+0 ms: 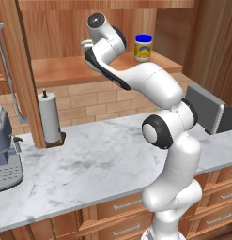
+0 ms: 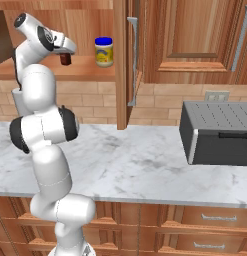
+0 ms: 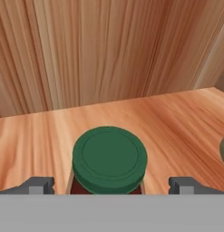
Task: Collect the paprika, mayonnaise, and shaker from the cabinet and place them next to the stove.
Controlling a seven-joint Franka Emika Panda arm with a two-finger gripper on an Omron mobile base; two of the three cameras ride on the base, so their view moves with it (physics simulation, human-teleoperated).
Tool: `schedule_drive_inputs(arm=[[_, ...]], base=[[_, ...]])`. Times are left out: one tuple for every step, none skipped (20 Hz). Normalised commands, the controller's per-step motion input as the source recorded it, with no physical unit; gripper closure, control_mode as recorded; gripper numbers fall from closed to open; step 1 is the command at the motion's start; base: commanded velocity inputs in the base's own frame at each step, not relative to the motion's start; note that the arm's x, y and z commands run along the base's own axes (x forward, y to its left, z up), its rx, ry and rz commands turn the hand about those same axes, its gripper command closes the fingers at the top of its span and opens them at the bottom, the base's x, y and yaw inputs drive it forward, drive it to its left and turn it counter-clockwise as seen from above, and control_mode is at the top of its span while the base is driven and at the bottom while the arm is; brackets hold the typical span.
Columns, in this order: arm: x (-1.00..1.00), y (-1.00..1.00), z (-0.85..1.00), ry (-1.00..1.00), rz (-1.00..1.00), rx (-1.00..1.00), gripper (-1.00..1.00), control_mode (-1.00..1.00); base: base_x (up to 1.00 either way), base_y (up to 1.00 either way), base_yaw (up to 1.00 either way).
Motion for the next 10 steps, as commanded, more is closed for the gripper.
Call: schedule_drive_inputs(arm=[[0.12,0.00,-0.08,0.06,0.00,0.00,-1.00,-1.00],[0.10,0.00,-0.10,0.07,0.00,0.00,-1.00,-1.00],[0.10,0.00,-0.11,0.08,0.00,0.00,-1.00,-1.00],[0.06,0.00,-0.13,0.07,0.00,0.00,-1.00,-1.00],[0.05,0.00,-0.14,0.06,0.00,0.00,-1.00,-1.00],[0.02,0.00,-0.17,0.06,0.00,0.00,-1.00,-1.00],[0.01,0.00,-0.18,0.06,0.00,0.00,1.00,-1.00],[0.00,0.00,-0.16,0.04,0.00,0.00,1.00,-1.00],[0.00,0.00,-0.12,0.02,0.00,0.00,1.00,-1.00],[0.00,0.00,-0.04,0.03,0.00,0.00,1.00,-1.00]], base=[[0.00,0.00,0.00],[0.00,0.00,0.00],[0.00,0.00,0.00],[0.00,0.00,0.00],[0.00,0.00,0.00],[0.00,0.00,0.00],[0.00,0.00,0.00],[0.00,0.00,0.00],[0.00,0.00,0.00],[0.00,0.00,0.00]])
